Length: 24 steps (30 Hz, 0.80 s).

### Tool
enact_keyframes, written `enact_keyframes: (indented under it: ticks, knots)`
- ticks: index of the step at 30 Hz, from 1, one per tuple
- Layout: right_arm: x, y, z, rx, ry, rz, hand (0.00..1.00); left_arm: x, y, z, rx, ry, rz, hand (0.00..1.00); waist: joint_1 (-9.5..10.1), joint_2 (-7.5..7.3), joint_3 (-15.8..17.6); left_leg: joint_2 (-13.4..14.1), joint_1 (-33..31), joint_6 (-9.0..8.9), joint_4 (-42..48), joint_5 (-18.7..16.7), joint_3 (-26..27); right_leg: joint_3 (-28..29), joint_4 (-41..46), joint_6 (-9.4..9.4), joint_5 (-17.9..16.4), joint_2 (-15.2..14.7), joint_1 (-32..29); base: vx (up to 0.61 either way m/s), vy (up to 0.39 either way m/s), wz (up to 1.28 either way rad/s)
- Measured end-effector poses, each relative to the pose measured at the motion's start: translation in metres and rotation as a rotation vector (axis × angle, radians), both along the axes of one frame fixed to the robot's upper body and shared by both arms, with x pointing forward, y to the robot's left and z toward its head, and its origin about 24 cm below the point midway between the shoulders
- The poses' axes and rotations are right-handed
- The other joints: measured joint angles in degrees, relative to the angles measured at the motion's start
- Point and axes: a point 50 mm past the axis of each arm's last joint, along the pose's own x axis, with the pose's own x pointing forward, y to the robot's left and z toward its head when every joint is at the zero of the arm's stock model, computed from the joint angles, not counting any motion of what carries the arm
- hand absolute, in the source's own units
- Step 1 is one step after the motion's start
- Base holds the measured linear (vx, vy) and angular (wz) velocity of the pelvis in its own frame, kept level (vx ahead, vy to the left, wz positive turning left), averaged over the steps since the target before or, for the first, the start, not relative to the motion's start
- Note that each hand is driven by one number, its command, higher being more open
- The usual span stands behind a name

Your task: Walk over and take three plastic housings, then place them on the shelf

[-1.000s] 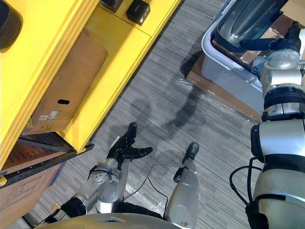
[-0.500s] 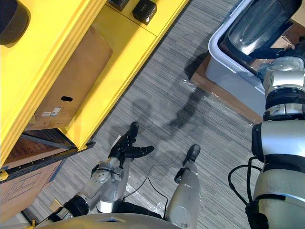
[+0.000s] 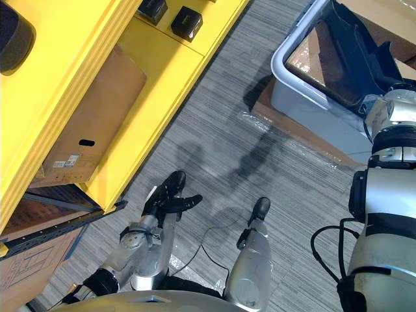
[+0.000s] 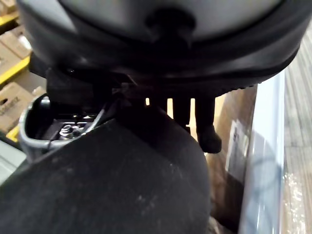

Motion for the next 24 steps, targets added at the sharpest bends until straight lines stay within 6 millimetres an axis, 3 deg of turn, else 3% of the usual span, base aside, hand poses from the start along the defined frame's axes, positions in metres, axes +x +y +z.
enact_keyframes:
  ticks: [10,15,19,22,24]
  knots:
    - [-0.003,-0.004,-0.005,-0.037,-0.009,-0.031,0.0,-0.002,0.032,0.0,0.027,-0.004,0.081,1.0,-2.26,-1.22,0.8,1.0,3.4,-0.15,-1.4,0.2,1.5,0.8,-1.8,0.24,0.6,0.7,2.9,0.03,-0.015,-0.05]
    - [-0.003,-0.002,0.015,-0.271,-0.043,-0.031,0.0,0.002,0.043,0.021,-0.075,-0.082,0.12,1.0,-4.17,-2.64,1.5,1.1,7.0,-0.34,-4.1,0.8,2.1,0.6,-3.1,0.27,0.6,0.7,5.8,0.05,-0.023,0.01]
    - [-0.002,0.011,0.029,-0.504,-0.129,0.03,0.0,0.009,0.048,0.056,-0.26,-0.202,0.116,1.0,-6.07,-5.38,1.6,1.3,10.4,-0.59,-6.9,1.6,2.5,0.4,-4.6,0.29,0.6,0.9,8.6,0.08,-0.023,0.01]
    - [0.002,0.031,0.026,-0.606,-0.205,0.09,0.0,0.015,0.049,0.08,-0.401,-0.247,0.096,1.0,-7.48,-7.97,1.2,1.7,13.9,-0.76,-10.0,2.5,3.5,0.4,-5.7,0.28,0.6,1.0,10.8,0.08,-0.022,-0.04]
    - [0.003,0.043,0.019,-0.651,-0.226,0.132,0.0,0.015,0.045,0.085,-0.486,-0.228,0.071,1.0,-7.9,-9.28,0.0,1.9,15.5,-0.85,-11.9,2.9,4.3,0.6,-6.2,0.28,0.6,1.0,11.5,0.05,-0.02,-0.1]
